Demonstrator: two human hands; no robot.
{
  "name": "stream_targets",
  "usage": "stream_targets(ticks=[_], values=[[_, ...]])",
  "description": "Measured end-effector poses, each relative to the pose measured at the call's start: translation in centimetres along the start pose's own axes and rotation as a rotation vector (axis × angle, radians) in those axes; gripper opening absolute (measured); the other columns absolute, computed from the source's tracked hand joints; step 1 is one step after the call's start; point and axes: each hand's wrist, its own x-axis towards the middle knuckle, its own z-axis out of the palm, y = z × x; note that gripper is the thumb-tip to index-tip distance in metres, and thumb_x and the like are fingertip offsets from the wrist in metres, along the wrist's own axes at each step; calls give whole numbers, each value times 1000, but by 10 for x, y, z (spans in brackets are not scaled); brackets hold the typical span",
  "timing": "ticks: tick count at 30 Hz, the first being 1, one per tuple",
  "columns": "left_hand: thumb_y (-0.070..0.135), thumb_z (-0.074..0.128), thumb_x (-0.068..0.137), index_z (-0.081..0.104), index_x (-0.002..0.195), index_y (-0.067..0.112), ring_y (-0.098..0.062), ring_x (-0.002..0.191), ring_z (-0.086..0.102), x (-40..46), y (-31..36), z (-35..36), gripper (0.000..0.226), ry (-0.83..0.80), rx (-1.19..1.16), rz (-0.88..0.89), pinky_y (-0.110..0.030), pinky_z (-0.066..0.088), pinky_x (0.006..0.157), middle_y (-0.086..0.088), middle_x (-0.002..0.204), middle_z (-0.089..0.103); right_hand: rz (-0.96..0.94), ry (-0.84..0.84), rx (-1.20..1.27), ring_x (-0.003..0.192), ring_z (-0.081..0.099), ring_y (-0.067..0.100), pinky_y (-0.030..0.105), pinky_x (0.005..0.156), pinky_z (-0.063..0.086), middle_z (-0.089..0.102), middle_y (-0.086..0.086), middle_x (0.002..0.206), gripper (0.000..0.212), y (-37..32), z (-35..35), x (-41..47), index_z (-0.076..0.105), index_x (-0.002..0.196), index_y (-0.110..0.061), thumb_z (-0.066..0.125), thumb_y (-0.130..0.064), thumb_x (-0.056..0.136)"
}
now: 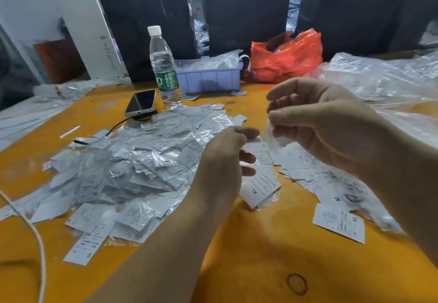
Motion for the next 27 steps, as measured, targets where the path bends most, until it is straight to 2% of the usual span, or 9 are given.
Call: stream_targets(ticks=[2, 6, 9, 11, 14, 18, 21, 23, 27], values=[[41, 46, 82, 68, 100, 26, -8, 80, 61, 2, -1, -4, 33, -30, 64, 8, -26, 53, 68, 8, 98, 69, 10, 18, 56, 60, 63, 17, 25, 58, 55, 63, 9, 72, 28, 8, -1, 3, 64, 91, -5, 68, 0, 63], [68, 55, 74, 62, 110, 37, 1, 86, 63, 2, -7, -5, 47, -94, 389, 140, -19, 52, 67, 16, 101, 67, 46, 80, 50, 62, 64, 18, 25, 58, 55, 65, 8, 68, 25, 25, -11, -1, 63, 90, -3, 69, -4, 65], [54, 68, 83, 66, 104, 34, -1, 78, 60, 0, -9, -6, 30, -68, 469, 203, -13, 48, 60, 16, 91, 66, 51, 118, 106, 60, 64, 19, 26, 57, 55, 64, 9, 67, 24, 28, -13, -3, 64, 87, -3, 70, -8, 65], [37, 64, 91, 69, 94, 27, -10, 73, 61, 0, -7, -6, 11, -72, 418, 197, -25, 49, 63, 7, 85, 68, 56, 107, 114, 61, 64, 18, 27, 57, 55, 65, 9, 69, 23, 29, -12, -3, 65, 86, -4, 72, -13, 65], [28, 61, 94, 70, 85, 22, -8, 67, 58, 1, -5, -8, 14, -50, 347, 155, -31, 49, 66, -1, 77, 68, 59, 102, 106, 63, 64, 18, 27, 59, 55, 65, 8, 70, 25, 33, -11, -4, 65, 87, -5, 72, -15, 66], [30, 65, 92, 69, 77, 18, -7, 66, 59, 2, -4, -8, 19, -42, 267, 137, -31, 50, 67, 3, 67, 66, 120, 46, -69, 68, 64, 17, 25, 62, 55, 67, 6, 76, 43, 37, -11, -6, 67, 96, -6, 78, -18, 56], [28, 67, 91, 67, 74, 17, -7, 64, 58, 1, -3, -9, 20, -45, 255, 148, -31, 48, 67, 7, 62, 63, 183, -30, -239, 73, 62, 17, 25, 63, 54, 68, 9, 85, 44, 36, -8, -9, 72, 96, -5, 78, -28, 59], [28, 68, 90, 67, 76, 17, -5, 62, 57, 2, -3, -10, 17, -44, 249, 146, -30, 46, 67, 8, 61, 62, 194, -32, -260, 70, 61, 17, 26, 62, 54, 67, 9, 83, 38, 35, -8, -10, 72, 94, -4, 76, -28, 64], [26, 68, 90, 68, 84, 20, -5, 64, 57, 5, -6, -11, 8, -21, 276, 132, -33, 50, 70, 11, 63, 62, 199, 25, -295, 64, 60, 16, 29, 61, 52, 64, 7, 74, 7, 34, -11, -9, 70, 87, -6, 69, -11, 83]])
